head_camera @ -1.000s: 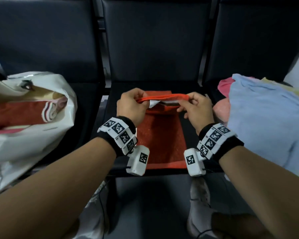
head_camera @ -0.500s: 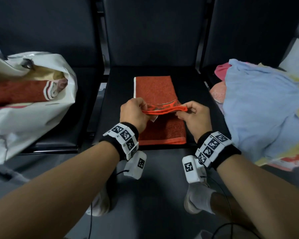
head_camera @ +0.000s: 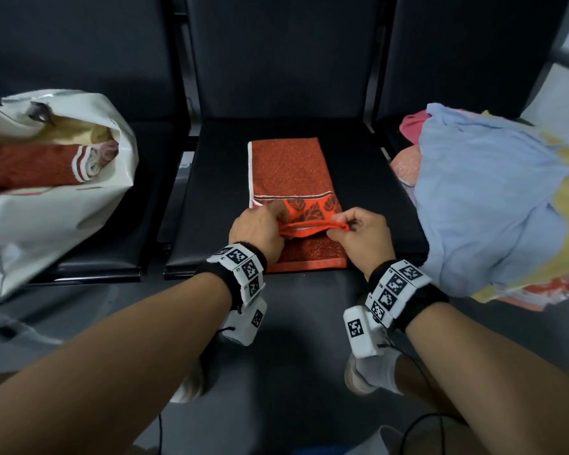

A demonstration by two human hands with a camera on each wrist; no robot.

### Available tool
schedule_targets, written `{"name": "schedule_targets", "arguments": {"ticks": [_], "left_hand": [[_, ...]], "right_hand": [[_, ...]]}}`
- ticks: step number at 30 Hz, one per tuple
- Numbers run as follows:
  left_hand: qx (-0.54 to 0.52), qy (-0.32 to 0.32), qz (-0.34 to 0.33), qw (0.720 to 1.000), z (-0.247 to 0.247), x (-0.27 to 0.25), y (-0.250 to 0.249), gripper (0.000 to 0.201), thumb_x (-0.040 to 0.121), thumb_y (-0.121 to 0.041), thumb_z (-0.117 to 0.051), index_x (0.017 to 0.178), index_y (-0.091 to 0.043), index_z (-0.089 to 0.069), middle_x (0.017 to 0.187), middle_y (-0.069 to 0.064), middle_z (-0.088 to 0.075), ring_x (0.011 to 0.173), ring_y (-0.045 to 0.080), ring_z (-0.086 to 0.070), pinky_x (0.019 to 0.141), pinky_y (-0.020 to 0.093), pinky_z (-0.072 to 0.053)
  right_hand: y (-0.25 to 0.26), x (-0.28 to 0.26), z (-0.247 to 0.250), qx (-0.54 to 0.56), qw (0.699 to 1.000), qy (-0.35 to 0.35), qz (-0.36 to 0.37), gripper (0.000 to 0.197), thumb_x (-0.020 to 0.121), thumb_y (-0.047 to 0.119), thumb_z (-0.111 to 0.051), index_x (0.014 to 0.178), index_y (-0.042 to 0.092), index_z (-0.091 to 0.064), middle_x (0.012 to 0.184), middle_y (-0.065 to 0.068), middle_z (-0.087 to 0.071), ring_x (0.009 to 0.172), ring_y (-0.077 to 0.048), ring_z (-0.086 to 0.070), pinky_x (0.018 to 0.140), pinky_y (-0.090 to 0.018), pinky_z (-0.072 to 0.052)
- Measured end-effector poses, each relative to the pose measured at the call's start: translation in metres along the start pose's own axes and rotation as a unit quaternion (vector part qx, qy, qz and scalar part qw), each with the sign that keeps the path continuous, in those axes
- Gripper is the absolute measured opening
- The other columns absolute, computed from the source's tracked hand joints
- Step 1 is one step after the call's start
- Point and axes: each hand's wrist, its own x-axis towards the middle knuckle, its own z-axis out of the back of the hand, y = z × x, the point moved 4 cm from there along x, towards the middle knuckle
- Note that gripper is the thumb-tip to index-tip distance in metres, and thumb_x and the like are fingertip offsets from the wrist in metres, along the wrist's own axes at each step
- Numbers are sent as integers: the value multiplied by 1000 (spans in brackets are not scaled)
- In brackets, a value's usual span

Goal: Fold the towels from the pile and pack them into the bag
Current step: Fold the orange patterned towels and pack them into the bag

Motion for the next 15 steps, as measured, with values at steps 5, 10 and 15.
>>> {"name": "schedule_targets", "arguments": {"ticks": [5,10,15], "left_hand": [[16,19,7,1000,-2,1,5,24,89,-20,-69,105,-39,-69,102,4,-70,98,31,-65,75,34,-46],[-6,-5,20,1000,0,-2,3,11,88,-23,-69,94,-32,-66,94,2,-67,92,31,-63,73,32,-41],[-15,-34,-10,999,-1,-10,-1,13,85,-15,-59,80,-24,-51,85,-4,-58,81,28,-54,69,33,-36]], "right_hand": [[2,-3,-3,-40,999,6,18,32,69,6,-83,66,28,-60,87,11,-72,89,-21,-72,90,-42,-57],[5,-10,-8,-104,992,22,73,34,66,7,-86,78,25,-60,90,3,-70,79,-18,-67,76,-24,-50],[9,-14,-13,-126,983,16,129,23,70,6,-85,77,21,-70,95,5,-63,85,-8,-60,80,-12,-41]]}}
